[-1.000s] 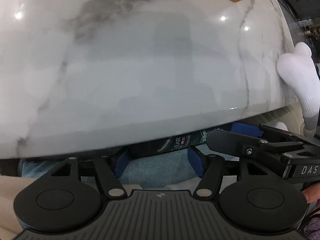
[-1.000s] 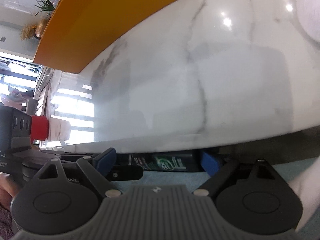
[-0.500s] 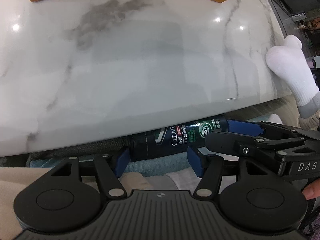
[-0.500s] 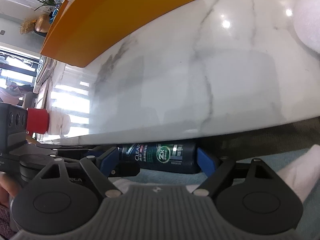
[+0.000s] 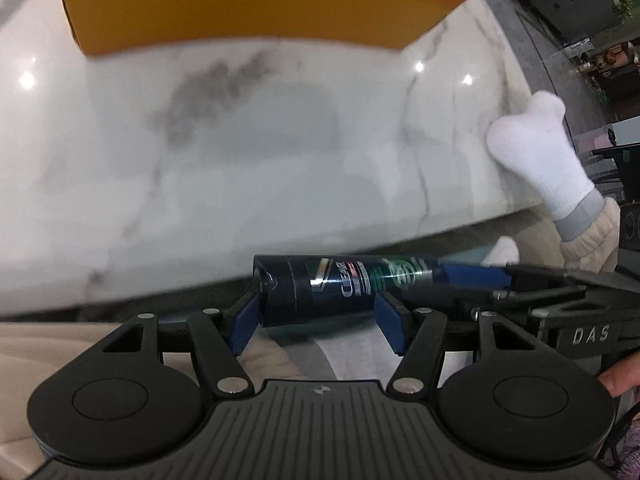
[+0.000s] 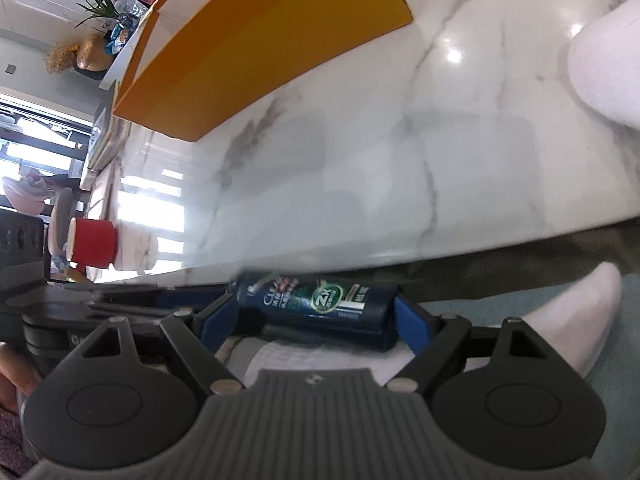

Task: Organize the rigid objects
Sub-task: 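Lift the CLEAR bottle with both tools and carry it over the box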

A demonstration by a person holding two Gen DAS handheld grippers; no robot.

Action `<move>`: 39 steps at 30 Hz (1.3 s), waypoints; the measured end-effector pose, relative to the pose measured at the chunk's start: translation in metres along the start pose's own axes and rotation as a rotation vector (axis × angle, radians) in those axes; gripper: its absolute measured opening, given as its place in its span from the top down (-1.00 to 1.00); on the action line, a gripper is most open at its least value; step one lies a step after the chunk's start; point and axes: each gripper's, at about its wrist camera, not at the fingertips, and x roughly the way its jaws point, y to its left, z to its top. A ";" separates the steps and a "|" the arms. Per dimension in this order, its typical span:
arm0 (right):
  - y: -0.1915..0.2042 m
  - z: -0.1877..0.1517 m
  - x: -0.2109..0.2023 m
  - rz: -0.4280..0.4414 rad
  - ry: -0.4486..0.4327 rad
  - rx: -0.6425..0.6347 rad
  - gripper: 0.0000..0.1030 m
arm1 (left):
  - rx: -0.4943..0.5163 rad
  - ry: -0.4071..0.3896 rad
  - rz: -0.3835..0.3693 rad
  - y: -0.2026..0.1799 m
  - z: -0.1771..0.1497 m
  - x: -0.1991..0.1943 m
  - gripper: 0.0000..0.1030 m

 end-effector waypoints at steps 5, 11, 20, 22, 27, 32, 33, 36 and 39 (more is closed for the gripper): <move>0.009 0.004 -0.008 0.026 -0.030 0.005 -0.63 | 0.006 -0.061 0.010 -0.002 0.013 -0.017 -0.39; 0.022 0.024 -0.008 0.005 -0.085 -0.043 -0.63 | -0.020 -0.110 0.008 0.006 0.031 -0.025 -0.39; 0.045 0.055 -0.029 0.009 -0.163 -0.112 -0.63 | -0.010 -0.212 -0.006 0.009 0.055 -0.065 -0.39; 0.052 0.062 -0.037 0.012 -0.187 -0.131 -0.63 | 0.003 -0.240 -0.003 0.006 0.062 -0.078 -0.39; 0.073 0.079 -0.059 0.036 -0.251 -0.174 -0.63 | 0.021 -0.292 0.012 0.000 0.078 -0.105 -0.39; 0.092 0.098 -0.074 0.038 -0.308 -0.218 -0.63 | 0.041 -0.351 0.023 -0.004 0.095 -0.128 -0.39; 0.095 0.103 -0.076 0.040 -0.316 -0.220 -0.63 | 0.039 -0.360 0.023 -0.006 0.100 -0.132 -0.39; 0.102 0.118 -0.078 0.041 -0.341 -0.232 -0.62 | 0.038 -0.383 0.026 -0.005 0.113 -0.138 -0.39; 0.105 0.133 -0.077 0.038 -0.356 -0.241 -0.61 | 0.044 -0.395 0.033 -0.005 0.126 -0.141 -0.39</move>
